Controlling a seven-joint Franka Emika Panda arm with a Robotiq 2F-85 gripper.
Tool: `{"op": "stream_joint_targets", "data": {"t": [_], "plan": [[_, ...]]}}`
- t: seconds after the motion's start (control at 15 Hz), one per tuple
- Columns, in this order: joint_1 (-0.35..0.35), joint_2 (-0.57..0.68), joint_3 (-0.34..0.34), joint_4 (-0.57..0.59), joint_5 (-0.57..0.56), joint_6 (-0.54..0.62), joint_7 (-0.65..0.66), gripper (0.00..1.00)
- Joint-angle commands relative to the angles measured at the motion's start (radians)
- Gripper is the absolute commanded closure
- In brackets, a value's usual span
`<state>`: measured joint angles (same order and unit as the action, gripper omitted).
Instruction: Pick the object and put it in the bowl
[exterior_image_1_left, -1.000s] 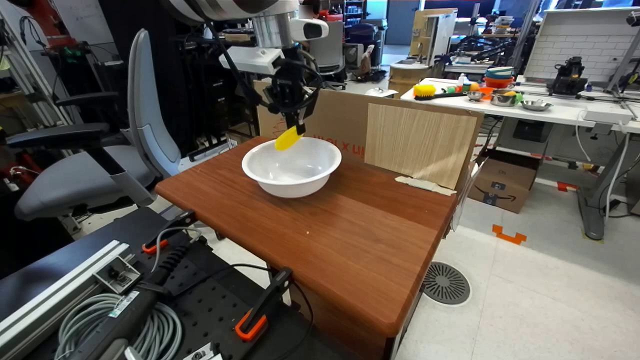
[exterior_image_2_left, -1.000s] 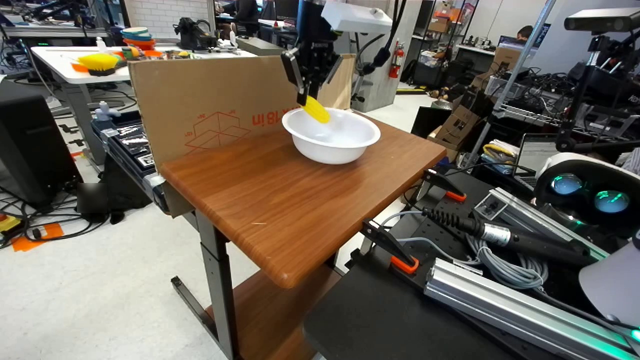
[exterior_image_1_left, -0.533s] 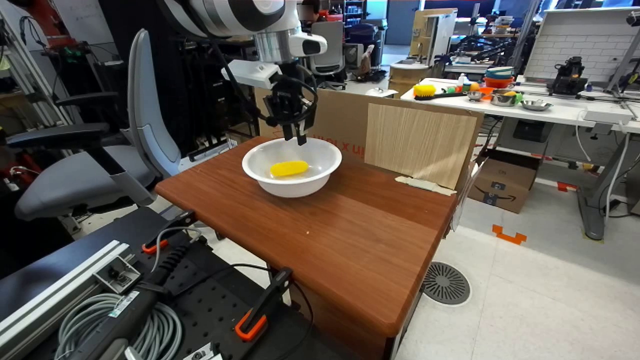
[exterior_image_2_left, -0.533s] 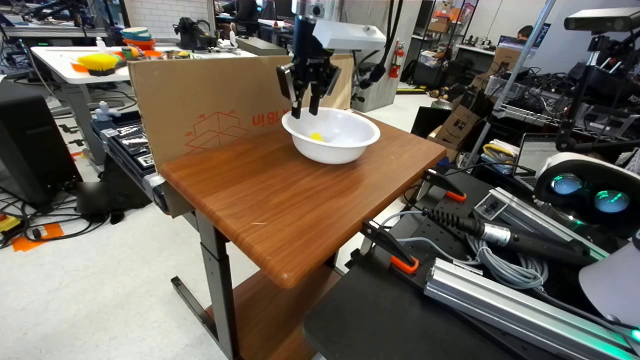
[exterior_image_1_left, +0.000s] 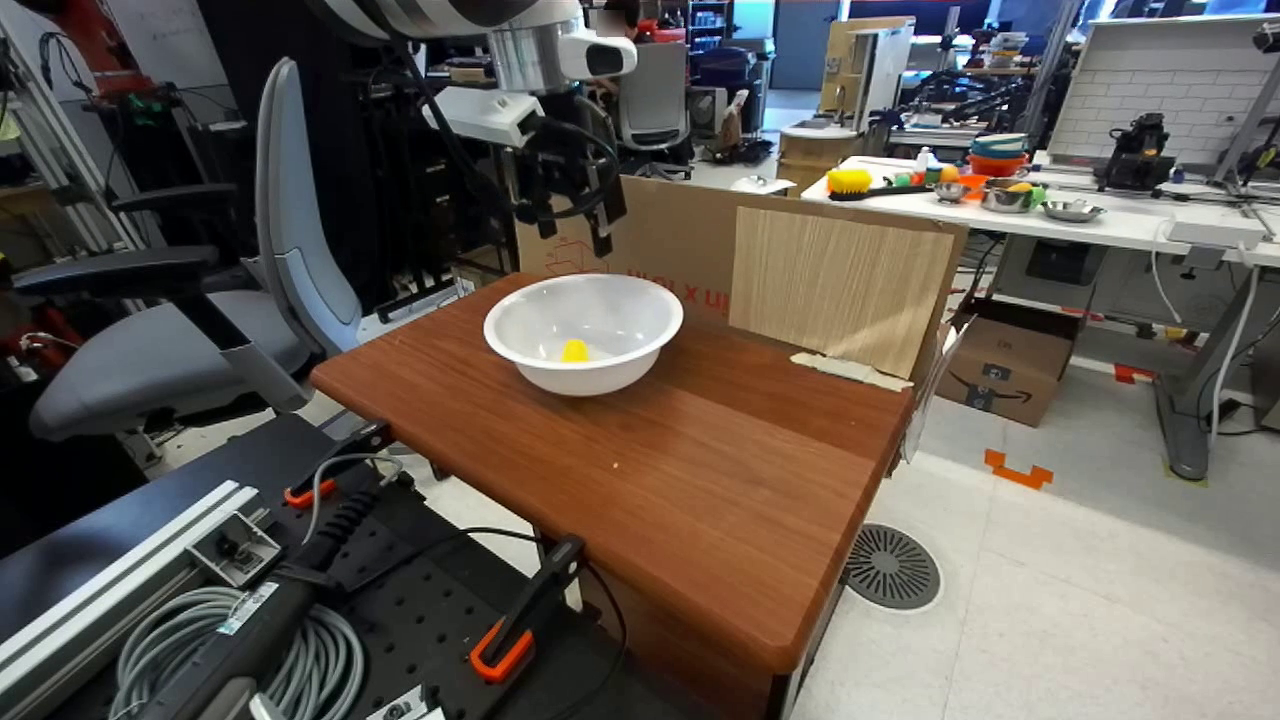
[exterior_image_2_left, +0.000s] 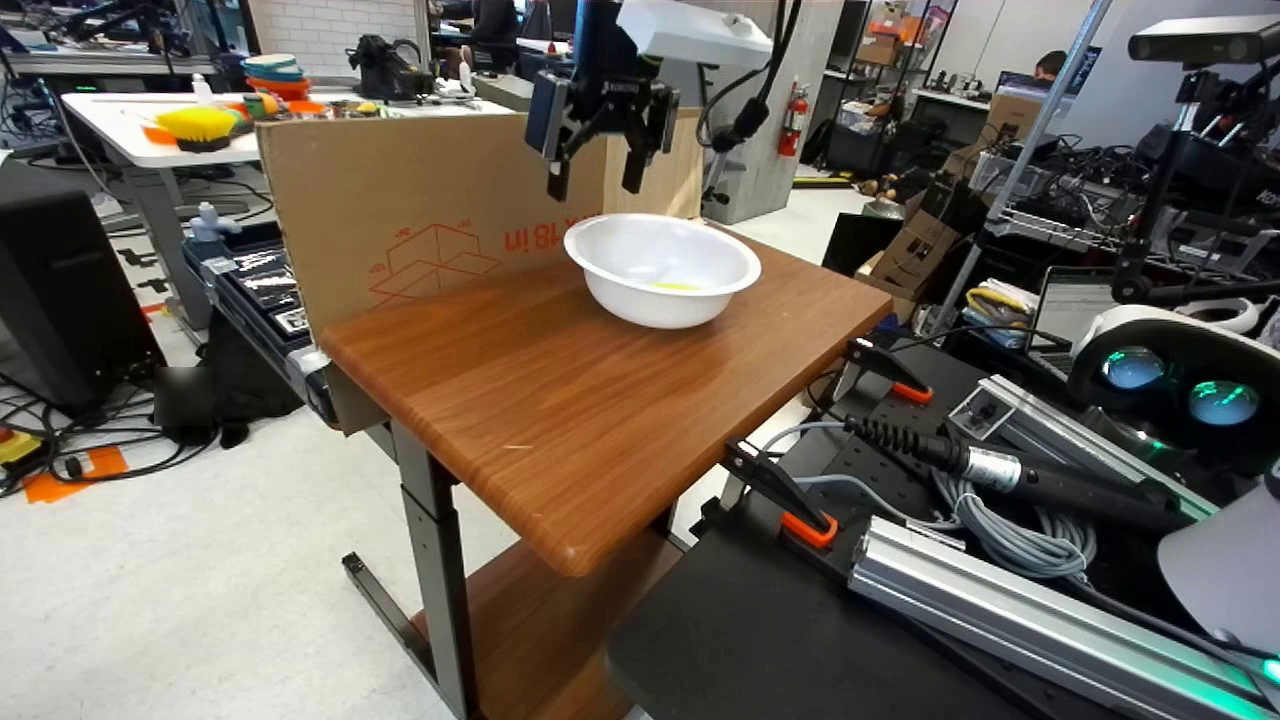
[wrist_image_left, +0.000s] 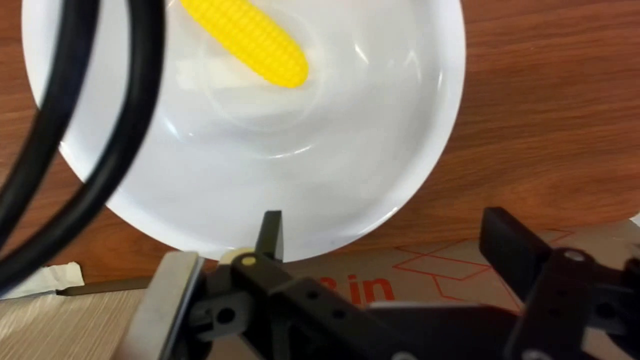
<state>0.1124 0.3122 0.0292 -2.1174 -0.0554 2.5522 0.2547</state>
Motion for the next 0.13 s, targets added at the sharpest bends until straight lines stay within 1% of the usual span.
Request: {"op": "stream_joint_targets", "data": {"t": [0.0,0.07], "plan": [[0.004,-0.010,-0.003,-0.005,0.004,-0.002,-0.003,0.00],[0.004,-0.016,-0.002,-0.011,0.005,-0.002,-0.003,0.00]]}}
